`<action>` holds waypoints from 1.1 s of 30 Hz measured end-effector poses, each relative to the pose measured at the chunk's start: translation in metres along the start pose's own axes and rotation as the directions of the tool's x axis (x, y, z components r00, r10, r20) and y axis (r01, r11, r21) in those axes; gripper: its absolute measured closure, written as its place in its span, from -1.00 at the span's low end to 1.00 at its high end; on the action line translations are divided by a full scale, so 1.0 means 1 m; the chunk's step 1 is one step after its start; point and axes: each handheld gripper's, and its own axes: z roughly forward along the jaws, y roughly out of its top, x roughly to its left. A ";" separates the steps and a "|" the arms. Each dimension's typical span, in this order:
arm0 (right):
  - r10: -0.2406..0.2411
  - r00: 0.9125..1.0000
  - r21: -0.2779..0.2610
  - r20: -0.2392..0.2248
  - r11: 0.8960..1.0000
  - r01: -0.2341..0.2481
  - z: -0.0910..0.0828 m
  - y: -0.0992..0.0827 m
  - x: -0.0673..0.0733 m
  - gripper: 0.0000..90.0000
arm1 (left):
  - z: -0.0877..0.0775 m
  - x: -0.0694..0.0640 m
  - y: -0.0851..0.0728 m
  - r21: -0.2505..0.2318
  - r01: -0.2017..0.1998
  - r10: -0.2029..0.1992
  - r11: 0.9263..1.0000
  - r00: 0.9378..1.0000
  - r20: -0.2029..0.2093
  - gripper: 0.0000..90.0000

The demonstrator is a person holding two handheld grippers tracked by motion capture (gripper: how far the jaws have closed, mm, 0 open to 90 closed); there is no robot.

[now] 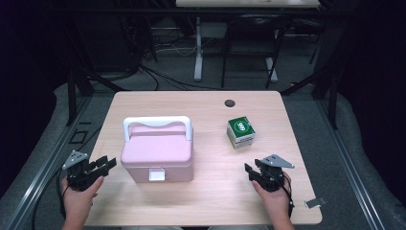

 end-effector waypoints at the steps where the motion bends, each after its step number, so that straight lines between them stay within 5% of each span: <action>1: -0.003 1.000 0.001 0.002 1.000 0.003 0.000 0.000 0.000 0.17 | 0.000 0.000 0.001 -0.001 -0.003 0.003 1.000 1.000 0.003 0.27; 16: -0.073 0.995 -0.002 -0.060 0.997 0.073 0.013 0.027 0.031 0.51 | 0.012 -0.015 0.020 0.002 -0.049 0.048 0.999 0.999 0.022 0.55; 17: -0.079 0.991 -0.005 -0.107 0.997 0.079 0.015 0.028 0.033 0.56 | 0.013 -0.015 0.022 0.004 -0.053 0.053 0.999 0.998 0.024 0.58; 18: -0.095 0.994 0.002 -0.059 0.995 0.096 0.016 0.030 0.039 0.62 | 0.014 -0.016 0.023 0.007 -0.054 0.054 0.998 0.998 0.027 0.66; 19: -0.097 0.990 -0.008 -0.102 0.995 0.097 0.017 0.031 0.040 0.65 | 0.015 -0.017 0.024 0.010 -0.060 0.060 0.998 0.998 0.027 0.70; 21: -0.112 0.987 -0.012 -0.115 0.994 0.112 0.022 0.037 0.050 0.72 | 0.019 -0.019 0.026 0.021 -0.073 0.072 0.997 0.997 0.034 0.78; 23: -0.112 0.982 -0.019 -0.150 0.994 0.111 0.027 0.039 0.053 0.75 | 0.022 -0.021 0.027 0.028 -0.077 0.076 0.997 0.996 0.045 0.80; 33: -0.101 0.980 -0.006 -0.174 0.995 0.102 0.036 0.041 0.060 0.80 | 0.032 -0.028 0.028 0.040 -0.094 0.091 0.995 0.994 0.061 0.99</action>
